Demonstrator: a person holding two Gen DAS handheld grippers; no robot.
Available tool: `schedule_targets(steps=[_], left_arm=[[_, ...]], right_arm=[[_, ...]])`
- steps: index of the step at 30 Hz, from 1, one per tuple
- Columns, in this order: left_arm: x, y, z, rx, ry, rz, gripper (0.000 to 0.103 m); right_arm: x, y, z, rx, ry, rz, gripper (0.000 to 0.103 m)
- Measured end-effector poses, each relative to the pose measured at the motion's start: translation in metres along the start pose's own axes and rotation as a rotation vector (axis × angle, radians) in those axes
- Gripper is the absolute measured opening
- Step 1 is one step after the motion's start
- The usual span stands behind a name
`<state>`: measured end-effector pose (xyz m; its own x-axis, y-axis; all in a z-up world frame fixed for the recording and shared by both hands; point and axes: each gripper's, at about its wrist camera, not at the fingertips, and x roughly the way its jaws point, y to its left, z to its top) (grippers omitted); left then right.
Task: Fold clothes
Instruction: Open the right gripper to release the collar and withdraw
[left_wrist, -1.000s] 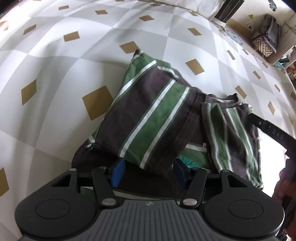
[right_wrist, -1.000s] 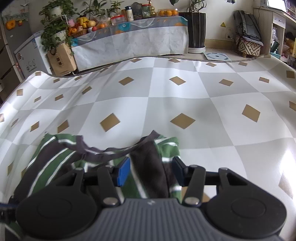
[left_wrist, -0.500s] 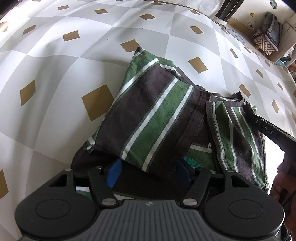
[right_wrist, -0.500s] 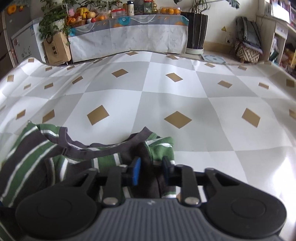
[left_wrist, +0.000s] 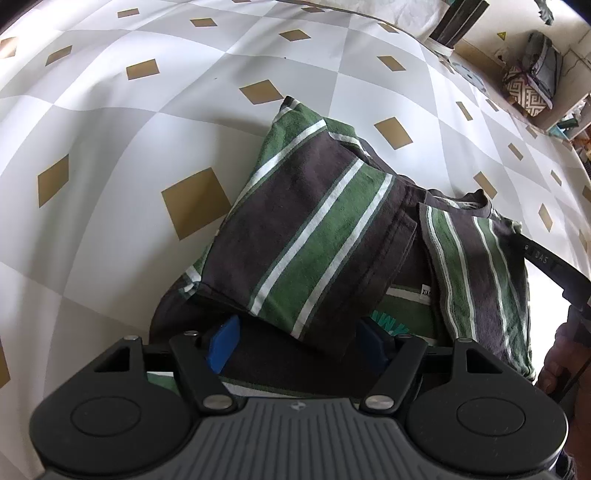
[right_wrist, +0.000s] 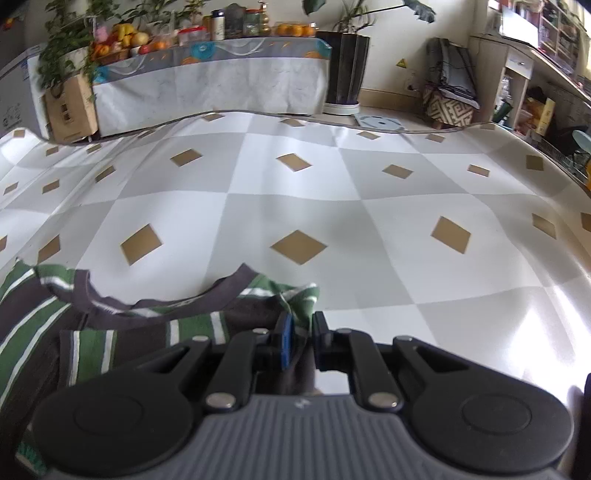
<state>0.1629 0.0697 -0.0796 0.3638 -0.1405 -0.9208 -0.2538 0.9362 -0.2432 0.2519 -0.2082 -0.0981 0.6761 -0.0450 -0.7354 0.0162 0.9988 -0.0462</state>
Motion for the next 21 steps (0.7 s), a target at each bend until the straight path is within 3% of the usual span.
schedule_targets(steps=[3,6,12,14,17,21], left_arm=[[0.0,0.001,0.0,-0.002,0.0,-0.002,0.07],[0.0,0.001,0.0,-0.001,-0.002,-0.001,0.07],[0.002,-0.007,-0.001,0.036,0.001,0.005,0.078],[0.002,-0.009,-0.002,0.045,-0.005,0.015,0.078],[-0.004,-0.012,-0.003,0.059,-0.02,0.016,0.077],[-0.014,-0.014,-0.004,0.078,-0.04,0.015,0.077]], right_arm=[[0.001,-0.006,0.001,-0.002,-0.013,-0.062,0.011],[0.004,-0.026,0.003,0.081,0.009,-0.133,0.011],[-0.011,-0.06,0.005,0.202,0.028,-0.026,0.02],[-0.023,-0.059,0.005,0.196,0.028,0.004,0.028],[-0.04,-0.054,0.002,0.185,0.052,0.069,0.031],[-0.063,-0.039,-0.005,0.101,0.089,0.118,0.04]])
